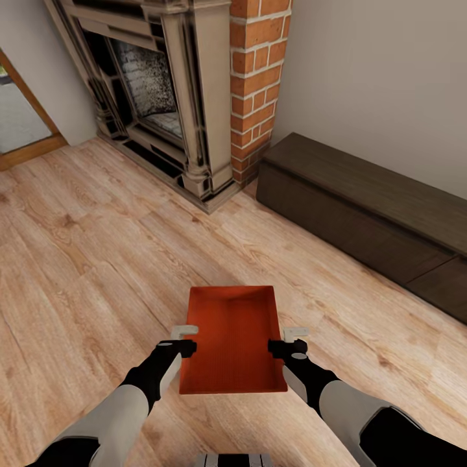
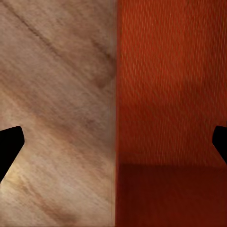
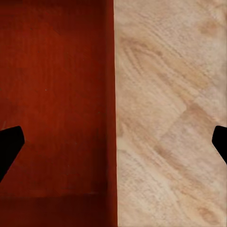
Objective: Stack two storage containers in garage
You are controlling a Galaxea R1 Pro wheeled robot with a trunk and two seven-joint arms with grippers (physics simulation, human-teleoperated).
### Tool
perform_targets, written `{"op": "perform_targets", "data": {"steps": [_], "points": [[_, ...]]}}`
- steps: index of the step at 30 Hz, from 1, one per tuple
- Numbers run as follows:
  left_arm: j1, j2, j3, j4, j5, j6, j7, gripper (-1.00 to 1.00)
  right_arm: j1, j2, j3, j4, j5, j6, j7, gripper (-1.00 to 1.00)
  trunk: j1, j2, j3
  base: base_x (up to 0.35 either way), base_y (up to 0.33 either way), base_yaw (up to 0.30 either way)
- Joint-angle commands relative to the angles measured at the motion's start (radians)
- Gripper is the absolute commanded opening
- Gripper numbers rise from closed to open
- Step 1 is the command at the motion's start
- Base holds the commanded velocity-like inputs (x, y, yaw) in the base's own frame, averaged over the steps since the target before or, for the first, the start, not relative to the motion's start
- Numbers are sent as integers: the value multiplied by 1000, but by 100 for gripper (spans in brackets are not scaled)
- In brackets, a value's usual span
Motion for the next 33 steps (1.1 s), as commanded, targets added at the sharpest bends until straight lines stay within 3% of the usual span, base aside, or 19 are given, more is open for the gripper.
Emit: {"op": "perform_targets", "data": {"steps": [1,19,24,33], "points": [[0,0,2,-2,-3,6,2,100,-1,0,8,1,-11,-4,-4,100,4,-7,-4,0,0,0],[0,1,3,-4,-3,6,5,100,-1,0,9,1,-11,-4,-4,100,73,-133,-60,0,0,0],[0,0,2,-12,-4,6,6,100,-1,-1,9,1,-11,-4,-4,100,73,-133,-60,0,0,0],[0,0,3,-6,-4,6,6,100,-1,-1,9,1,-11,-4,-4,100,107,-196,-88,0,0,0]]}}
